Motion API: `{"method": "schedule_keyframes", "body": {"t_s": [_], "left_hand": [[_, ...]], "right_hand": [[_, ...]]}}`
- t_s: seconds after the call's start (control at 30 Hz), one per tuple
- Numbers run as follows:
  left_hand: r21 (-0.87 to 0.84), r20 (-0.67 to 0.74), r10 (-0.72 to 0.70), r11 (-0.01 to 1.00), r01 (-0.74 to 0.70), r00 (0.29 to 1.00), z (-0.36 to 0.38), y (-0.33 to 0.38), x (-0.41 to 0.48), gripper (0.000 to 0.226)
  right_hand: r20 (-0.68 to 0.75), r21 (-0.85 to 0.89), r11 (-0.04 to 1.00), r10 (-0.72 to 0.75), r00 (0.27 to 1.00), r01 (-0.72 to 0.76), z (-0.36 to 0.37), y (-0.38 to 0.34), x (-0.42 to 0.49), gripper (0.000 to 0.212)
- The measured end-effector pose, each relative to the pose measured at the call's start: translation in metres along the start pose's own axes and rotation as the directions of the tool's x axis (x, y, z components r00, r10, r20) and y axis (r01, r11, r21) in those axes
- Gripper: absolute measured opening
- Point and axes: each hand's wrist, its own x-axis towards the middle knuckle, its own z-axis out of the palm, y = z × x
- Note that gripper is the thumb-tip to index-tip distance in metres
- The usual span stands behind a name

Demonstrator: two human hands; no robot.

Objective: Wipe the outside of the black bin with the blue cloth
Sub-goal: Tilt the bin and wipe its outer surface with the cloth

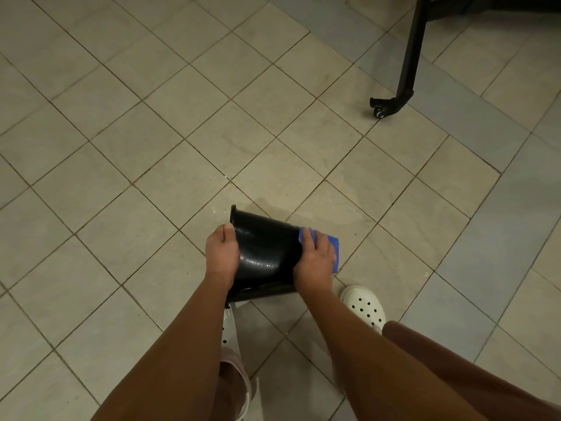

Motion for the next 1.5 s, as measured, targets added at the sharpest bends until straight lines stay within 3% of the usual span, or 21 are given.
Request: {"method": "schedule_keyframes", "body": {"t_s": [0.1, 0.27, 0.43, 0.6, 0.73, 0.8, 0.9, 1.0, 1.13, 1.23, 1.5], "left_hand": [[0.004, 0.0, 0.008, 1.0, -0.008, 1.0, 0.001, 0.003, -0.001, 0.032], [-0.024, 0.003, -0.007, 1.0, 0.007, 1.0, -0.001, 0.004, -0.001, 0.03], [-0.037, 0.035, -0.056, 0.998, 0.058, 0.998, -0.003, 0.008, 0.001, 0.026], [-0.077, 0.14, -0.235, 0.966, 0.247, 0.962, -0.012, 0.023, 0.014, 0.027], [-0.067, 0.127, -0.357, 0.928, 0.367, 0.926, -0.006, 0.028, 0.02, 0.064], [-0.038, 0.117, -0.385, 0.919, 0.392, 0.915, -0.003, 0.031, 0.021, 0.064], [-0.002, 0.047, -0.332, 0.943, 0.333, 0.942, 0.005, 0.042, 0.022, 0.05], [0.025, -0.078, -0.18, 0.983, 0.182, 0.981, 0.013, 0.048, 0.017, 0.033], [0.1, -0.138, 0.044, 0.995, -0.03, 0.989, 0.015, 0.051, 0.006, 0.038], [0.158, -0.16, 0.137, 0.981, -0.112, 0.978, 0.015, 0.048, 0.006, 0.049], [0.035, -0.083, -0.005, 0.999, 0.008, 0.997, -0.008, 0.03, 0.007, 0.06]], "right_hand": [[-0.023, -0.028, 0.994, -0.106, 0.994, 0.105, 0.018, -0.017, -0.036, 0.089], [0.022, -0.091, 0.917, -0.387, 0.922, 0.388, 0.005, -0.002, -0.018, 0.08], [0.107, 0.025, 0.988, -0.154, 0.982, 0.152, -0.007, 0.016, 0.01, 0.071], [0.043, 0.15, 0.974, -0.18, 0.983, 0.172, 0.001, 0.021, 0.0, 0.054], [-0.047, 0.242, 0.956, -0.158, 0.986, 0.164, 0.003, 0.026, -0.011, 0.044], [-0.063, 0.247, 0.956, -0.15, 0.987, 0.161, 0.006, 0.027, -0.015, 0.042], [-0.125, 0.331, 0.93, -0.122, 0.985, 0.158, 0.007, 0.028, -0.015, 0.042], [-0.208, 0.378, 0.908, -0.106, 0.972, 0.18, 0.003, 0.028, -0.009, 0.041], [-0.226, 0.409, 0.904, -0.033, 0.974, 0.126, -0.001, 0.021, -0.004, 0.04], [-0.222, 0.387, 0.921, 0.044, 0.974, 0.046, 0.005, 0.013, -0.011, 0.043], [-0.164, 0.225, 0.922, -0.284, 0.945, 0.316, 0.033, 0.005, -0.04, 0.071]]}}
